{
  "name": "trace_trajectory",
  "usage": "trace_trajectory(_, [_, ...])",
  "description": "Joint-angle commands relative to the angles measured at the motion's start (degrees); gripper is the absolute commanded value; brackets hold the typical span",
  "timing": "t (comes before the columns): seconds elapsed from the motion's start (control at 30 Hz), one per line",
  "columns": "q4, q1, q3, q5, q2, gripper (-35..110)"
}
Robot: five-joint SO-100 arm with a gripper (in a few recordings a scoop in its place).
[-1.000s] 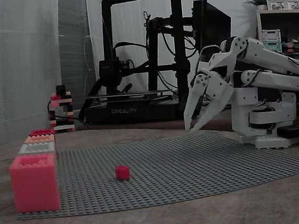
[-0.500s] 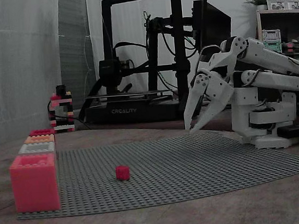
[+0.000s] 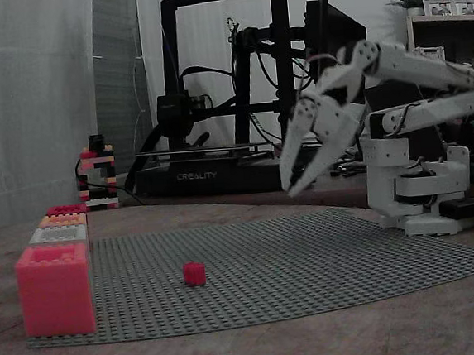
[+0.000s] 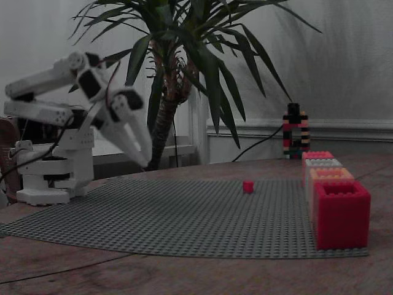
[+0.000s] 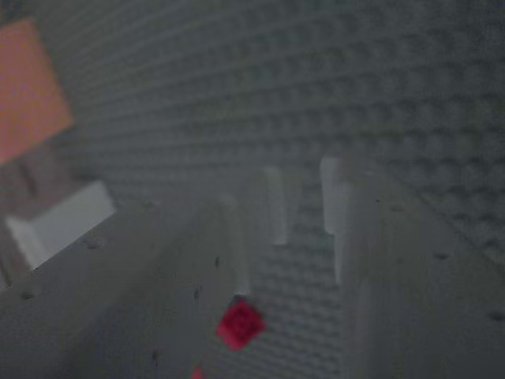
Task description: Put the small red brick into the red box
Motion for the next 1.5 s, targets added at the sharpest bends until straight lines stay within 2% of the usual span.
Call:
trace_trajectory(0.0, [-0.1,-3.0,-11.7,-2.2,-8.4,0])
trace_trajectory(0.23, [5.4,-13.0,-27.9,-18.9,-28.5,0])
trace_trajectory(0.33, [5.6,-14.4,-34.5,-22.0,-37.8,2])
trace_trajectory(0.5, [5.4,-16.1,-43.8,-21.8,-50.4,12])
trace_trajectory(1.0, [8.4,-22.5,-65.3,-21.2,-75.8,22])
trace_trajectory(1.47, [3.8,-24.6,-73.5,-19.8,-87.7,22])
